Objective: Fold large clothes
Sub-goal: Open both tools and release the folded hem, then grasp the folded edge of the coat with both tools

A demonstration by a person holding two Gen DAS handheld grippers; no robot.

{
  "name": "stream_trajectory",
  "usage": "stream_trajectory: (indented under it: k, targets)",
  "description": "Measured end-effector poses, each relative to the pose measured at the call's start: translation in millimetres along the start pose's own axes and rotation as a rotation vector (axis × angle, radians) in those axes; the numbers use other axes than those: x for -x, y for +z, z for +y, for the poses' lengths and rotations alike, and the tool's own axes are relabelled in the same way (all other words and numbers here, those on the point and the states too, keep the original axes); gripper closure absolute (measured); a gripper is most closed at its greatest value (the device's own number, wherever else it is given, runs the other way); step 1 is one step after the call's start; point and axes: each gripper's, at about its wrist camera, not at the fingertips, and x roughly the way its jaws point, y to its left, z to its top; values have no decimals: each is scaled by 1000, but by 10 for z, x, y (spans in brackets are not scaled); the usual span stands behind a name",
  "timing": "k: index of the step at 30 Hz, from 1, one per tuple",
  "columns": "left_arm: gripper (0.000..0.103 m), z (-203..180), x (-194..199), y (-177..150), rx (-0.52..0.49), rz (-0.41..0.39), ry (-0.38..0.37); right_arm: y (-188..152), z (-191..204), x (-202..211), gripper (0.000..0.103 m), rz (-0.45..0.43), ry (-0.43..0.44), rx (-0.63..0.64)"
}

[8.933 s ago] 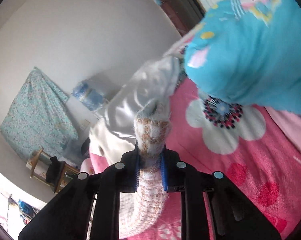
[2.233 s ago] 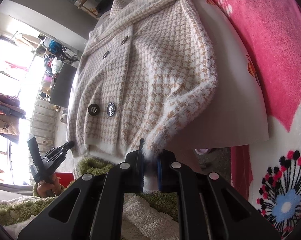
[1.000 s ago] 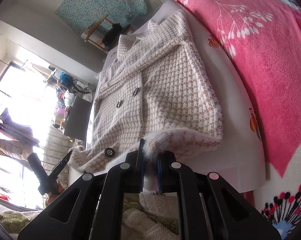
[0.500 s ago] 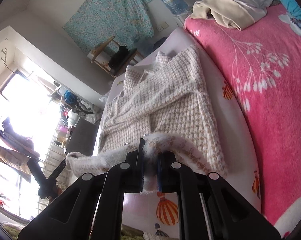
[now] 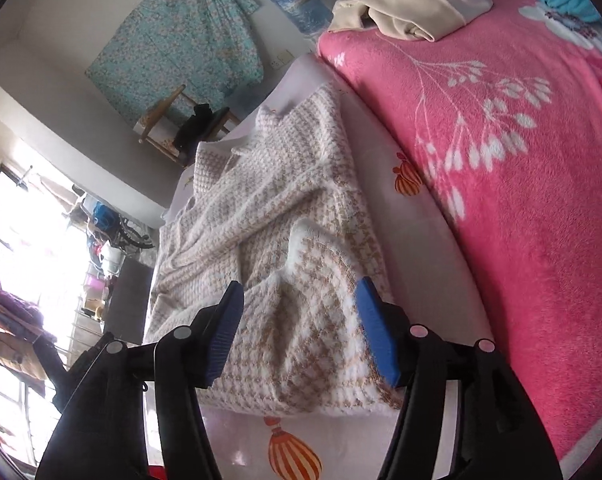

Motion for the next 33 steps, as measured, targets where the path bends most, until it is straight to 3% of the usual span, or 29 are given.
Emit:
stream_trajectory:
  k: [3, 5, 7, 9, 10, 12, 13, 20, 23, 27, 32, 33]
  targets:
    - [63, -295, -127, -186, -83, 112, -83, -93, 266, -174, 46, 75, -6, 119]
    - [60, -551, -270, -367, -160, 188, -110, -191, 485, -410, 46, 155, -83, 235]
    - [59, -774, -445, -550, -254, 235, -46, -290, 632, -618, 46, 184, -190, 335]
    - [61, -904, -573, -670, -326, 228, 41, -343, 681, -820, 47, 221, -227, 379]
    - [71, -919, -594, -702, -332, 217, 53, -354, 666, -903, 66, 239, -238, 385]
    - [86, -936, -617, -737, -348, 204, 71, -382, 630, -1020, 87, 284, -218, 369]
    - [98, -929, -617, -739, -358, 201, 86, -387, 637, -1013, 97, 276, -217, 371]
    - [101, -811, -123, -580, -348, 153, 22, -405, 911, -456, 98, 181, -187, 423]
    - [101, -787, -93, -669, -370, 206, 30, -509, 922, -352, 98, 209, -199, 441]
    - [100, -754, -386, -924, -397, 303, 63, -686, 718, -662, 98, 312, -237, 408]
    - [96, -712, -336, -924, -413, 308, 46, -739, 688, -701, 98, 353, -256, 431]
    - [96, -682, -301, -891, -397, 307, 31, -708, 697, -669, 93, 358, -246, 434]
